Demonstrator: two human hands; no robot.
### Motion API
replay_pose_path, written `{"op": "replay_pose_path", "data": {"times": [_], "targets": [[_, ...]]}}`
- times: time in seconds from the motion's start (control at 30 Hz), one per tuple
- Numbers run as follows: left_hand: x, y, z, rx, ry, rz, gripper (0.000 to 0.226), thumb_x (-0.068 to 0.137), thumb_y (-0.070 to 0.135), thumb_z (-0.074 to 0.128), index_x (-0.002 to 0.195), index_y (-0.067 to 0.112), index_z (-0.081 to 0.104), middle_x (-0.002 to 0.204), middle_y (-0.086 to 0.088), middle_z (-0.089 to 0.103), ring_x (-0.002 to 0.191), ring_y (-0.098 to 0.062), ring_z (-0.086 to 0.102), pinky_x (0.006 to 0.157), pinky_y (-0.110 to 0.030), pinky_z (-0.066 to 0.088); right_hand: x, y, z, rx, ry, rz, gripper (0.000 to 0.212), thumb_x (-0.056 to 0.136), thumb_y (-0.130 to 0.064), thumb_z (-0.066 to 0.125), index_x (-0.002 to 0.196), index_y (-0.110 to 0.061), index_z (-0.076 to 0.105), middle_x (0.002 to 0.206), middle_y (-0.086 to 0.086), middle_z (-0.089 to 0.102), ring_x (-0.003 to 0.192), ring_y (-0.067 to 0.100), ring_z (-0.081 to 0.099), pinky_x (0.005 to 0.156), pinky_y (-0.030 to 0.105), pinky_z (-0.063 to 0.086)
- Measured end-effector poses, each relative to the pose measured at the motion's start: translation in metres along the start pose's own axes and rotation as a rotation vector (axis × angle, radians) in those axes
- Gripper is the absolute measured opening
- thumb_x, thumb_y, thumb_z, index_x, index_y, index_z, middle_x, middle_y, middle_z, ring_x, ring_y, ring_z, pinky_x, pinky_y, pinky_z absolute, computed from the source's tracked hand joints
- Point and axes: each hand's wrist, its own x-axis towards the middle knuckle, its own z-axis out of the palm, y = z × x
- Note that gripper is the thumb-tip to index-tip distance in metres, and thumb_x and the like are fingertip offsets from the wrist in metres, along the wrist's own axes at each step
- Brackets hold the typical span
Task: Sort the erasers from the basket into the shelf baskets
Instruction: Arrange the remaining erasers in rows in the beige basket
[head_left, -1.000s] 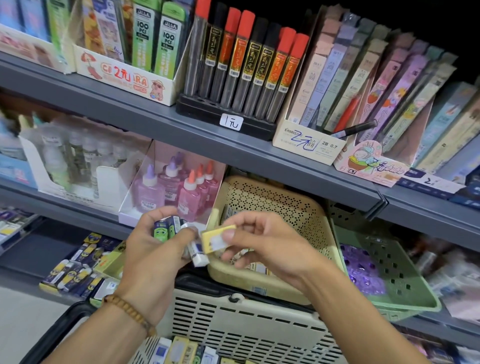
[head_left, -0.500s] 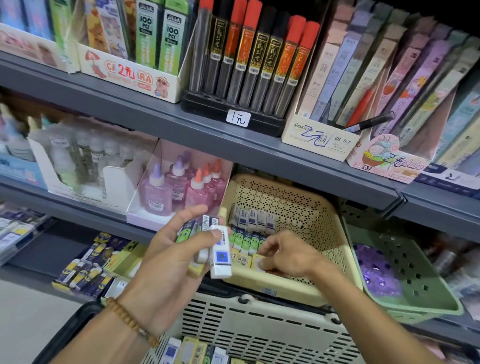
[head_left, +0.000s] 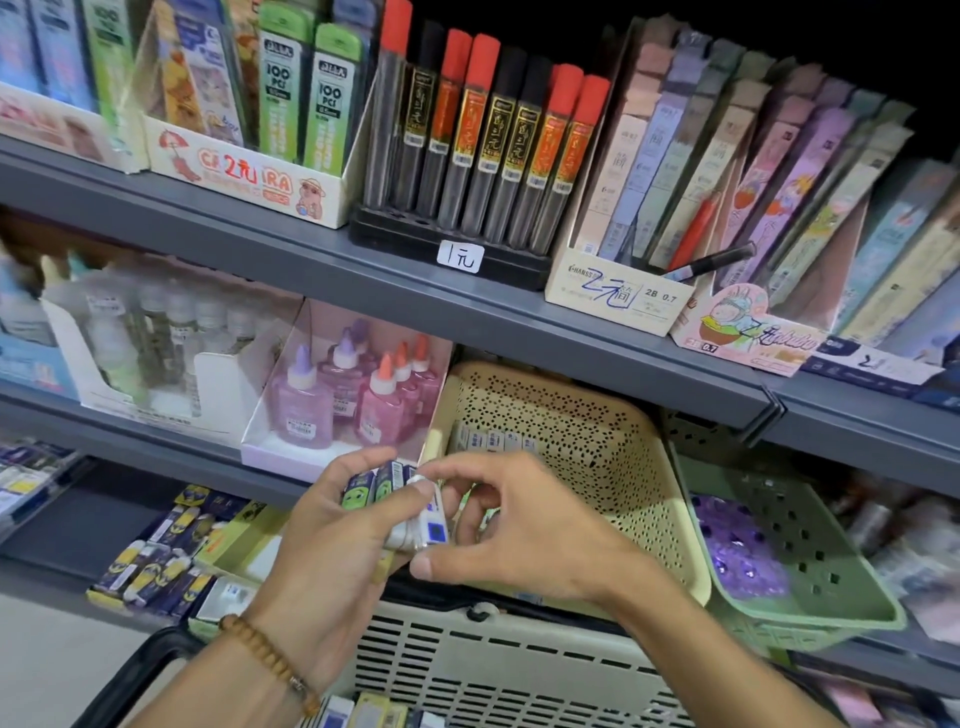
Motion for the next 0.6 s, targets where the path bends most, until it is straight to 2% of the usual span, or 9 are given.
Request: {"op": "replay_pose_path", "data": {"times": [0.1, 0.17, 0.27, 0.33, 0.37, 0.43, 0.47, 0.53, 0.6], "targets": [[0.002, -0.004, 0.003, -0.014, -0.002, -0.013, 0.034, 0.078, 0.0, 0.069, 0.108, 0.015, 0.061, 0.088, -0.021, 0.074, 0.071, -0.026, 0.073, 0.054, -0.03, 0.057, -0.003, 0.01, -0.015, 0.244, 0.068, 0.056, 0.048, 0.066, -0.025, 0.088, 0.11, -0.026, 0.068, 0.077, -0.002, 0.066, 0.065, 0.013, 0.062, 0.064, 0.025, 0.054], [0.003, -0.006, 0.002, -0.018, -0.001, -0.024, 0.03, 0.083, 0.0, 0.065, 0.109, 0.015, 0.06, 0.095, -0.015, 0.075, 0.078, -0.025, 0.074, 0.054, -0.029, 0.057, -0.002, 0.026, -0.034, 0.337, 0.188, 0.186, 0.05, 0.069, -0.017, 0.087, 0.114, -0.022, 0.065, 0.073, 0.001, 0.067, 0.065, 0.018, 0.068, 0.066, 0.028, 0.058], [0.004, -0.005, -0.001, 0.029, -0.088, -0.032, 0.035, 0.076, 0.01, 0.069, 0.11, 0.011, 0.062, 0.102, -0.004, 0.075, 0.086, -0.022, 0.074, 0.054, -0.026, 0.056, 0.002, 0.062, -0.057, 0.096, 0.352, 0.51, 0.039, 0.074, -0.025, 0.084, 0.107, -0.021, 0.063, 0.073, 0.0, 0.072, 0.065, 0.013, 0.068, 0.069, 0.027, 0.058], [0.007, -0.005, -0.002, 0.06, -0.091, -0.039, 0.035, 0.067, 0.015, 0.071, 0.101, 0.006, 0.069, 0.1, -0.007, 0.076, 0.086, -0.021, 0.074, 0.055, -0.025, 0.056, 0.008, 0.084, -0.066, -0.037, 0.301, 0.705, 0.033, 0.079, -0.031, 0.08, 0.105, -0.018, 0.065, 0.081, 0.004, 0.072, 0.072, 0.016, 0.064, 0.086, 0.034, 0.057], [0.009, -0.005, -0.003, 0.052, -0.082, -0.042, 0.031, 0.064, 0.014, 0.072, 0.093, 0.005, 0.072, 0.096, -0.01, 0.076, 0.084, -0.022, 0.074, 0.055, -0.026, 0.057, 0.012, 0.092, -0.069, -0.051, 0.262, 0.752, 0.037, 0.082, -0.03, 0.078, 0.113, -0.016, 0.063, 0.086, 0.004, 0.069, 0.076, 0.017, 0.062, 0.088, 0.034, 0.055], [0.012, -0.005, -0.005, -0.005, -0.078, -0.057, 0.019, 0.063, 0.006, 0.072, 0.081, 0.002, 0.073, 0.089, -0.018, 0.074, 0.081, -0.026, 0.073, 0.055, -0.028, 0.058, 0.023, 0.103, -0.072, -0.103, 0.224, 0.751, 0.047, 0.083, -0.024, 0.076, 0.126, -0.019, 0.057, 0.095, 0.0, 0.065, 0.084, 0.018, 0.063, 0.084, 0.029, 0.054], [0.013, -0.005, -0.005, -0.026, -0.082, -0.067, 0.018, 0.063, 0.002, 0.071, 0.082, 0.0, 0.071, 0.088, -0.021, 0.073, 0.082, -0.028, 0.073, 0.056, -0.028, 0.058, 0.029, 0.107, -0.073, -0.179, 0.258, 0.723, 0.047, 0.081, -0.019, 0.078, 0.124, -0.019, 0.059, 0.1, 0.0, 0.066, 0.089, 0.019, 0.066, 0.083, 0.029, 0.055], [0.013, -0.004, -0.007, -0.037, -0.09, -0.083, 0.031, 0.06, -0.004, 0.07, 0.091, -0.002, 0.066, 0.09, -0.025, 0.072, 0.084, -0.03, 0.073, 0.057, -0.028, 0.057, 0.037, 0.113, -0.073, -0.279, 0.355, 0.699, 0.045, 0.076, -0.009, 0.08, 0.117, -0.019, 0.065, 0.106, 0.003, 0.068, 0.095, 0.023, 0.068, 0.083, 0.033, 0.059], [0.011, 0.0, -0.007, -0.035, -0.106, -0.076, 0.042, 0.053, -0.005, 0.068, 0.094, -0.001, 0.065, 0.093, -0.027, 0.071, 0.075, -0.028, 0.071, 0.056, -0.026, 0.057, 0.041, 0.12, -0.075, -0.179, 0.399, 0.705, 0.038, 0.073, -0.001, 0.079, 0.106, -0.019, 0.068, 0.099, 0.002, 0.068, 0.091, 0.022, 0.069, 0.079, 0.033, 0.06]]}}
